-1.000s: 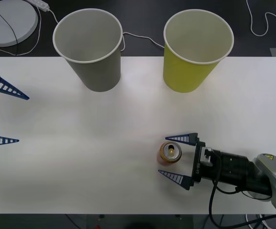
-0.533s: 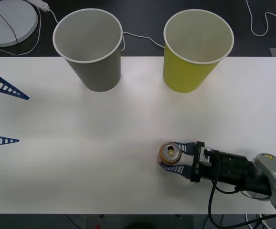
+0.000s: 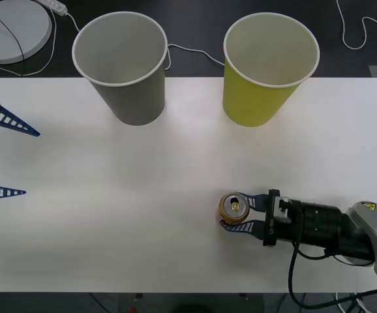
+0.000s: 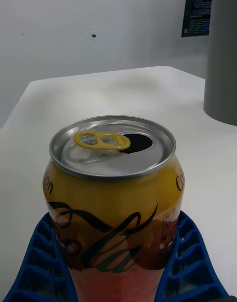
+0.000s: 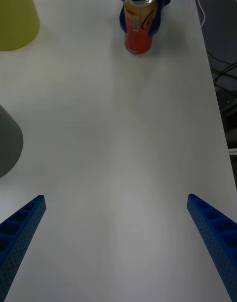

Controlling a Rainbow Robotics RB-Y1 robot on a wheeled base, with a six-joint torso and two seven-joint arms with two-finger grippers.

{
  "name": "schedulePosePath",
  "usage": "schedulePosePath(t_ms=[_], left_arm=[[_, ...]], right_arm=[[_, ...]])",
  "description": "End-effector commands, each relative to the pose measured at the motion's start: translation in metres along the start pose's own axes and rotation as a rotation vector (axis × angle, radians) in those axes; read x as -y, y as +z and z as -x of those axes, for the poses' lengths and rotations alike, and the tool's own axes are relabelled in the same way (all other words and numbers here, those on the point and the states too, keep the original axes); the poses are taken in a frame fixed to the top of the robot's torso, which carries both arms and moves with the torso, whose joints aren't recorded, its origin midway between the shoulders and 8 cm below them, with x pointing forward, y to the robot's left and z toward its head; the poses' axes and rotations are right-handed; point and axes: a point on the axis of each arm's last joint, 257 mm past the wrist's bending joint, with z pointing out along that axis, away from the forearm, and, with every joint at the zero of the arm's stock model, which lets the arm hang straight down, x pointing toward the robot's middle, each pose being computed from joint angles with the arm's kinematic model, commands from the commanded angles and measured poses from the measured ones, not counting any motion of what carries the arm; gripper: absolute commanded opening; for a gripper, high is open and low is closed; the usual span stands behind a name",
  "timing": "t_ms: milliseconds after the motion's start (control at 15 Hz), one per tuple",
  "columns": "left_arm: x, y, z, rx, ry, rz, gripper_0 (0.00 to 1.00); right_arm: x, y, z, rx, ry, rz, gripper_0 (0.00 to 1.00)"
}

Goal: Put the can into the green bin and the plastic bottle into the gray bin

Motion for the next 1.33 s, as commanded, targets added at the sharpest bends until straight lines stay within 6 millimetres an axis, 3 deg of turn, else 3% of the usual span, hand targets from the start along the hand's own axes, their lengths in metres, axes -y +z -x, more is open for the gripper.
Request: schedulePosePath(t_ms=[67, 467, 867, 1333], left_arm=[[0.0, 0.0, 0.0, 0.0, 0.0, 0.0, 1.0], [0.0, 0.0, 0.0, 0.0, 0.0, 0.0, 1.0], [0.0, 0.0, 0.0, 0.0, 0.0, 0.0, 1.0], [0.0, 0.0, 0.0, 0.0, 0.0, 0.0, 1.0]], right_arm=[[0.007, -0.017, 0.005, -0.076, -0.014, 0.024, 0.0], [0.025, -0.06, 0.029, -0.277, 0.035, -0.025, 0.0], [0.046, -0.093, 0.048, -0.37, 0.165, -0.109, 0.0], [0.069, -0.147, 0.085, -0.495, 0.308, -0.191, 0.0]])
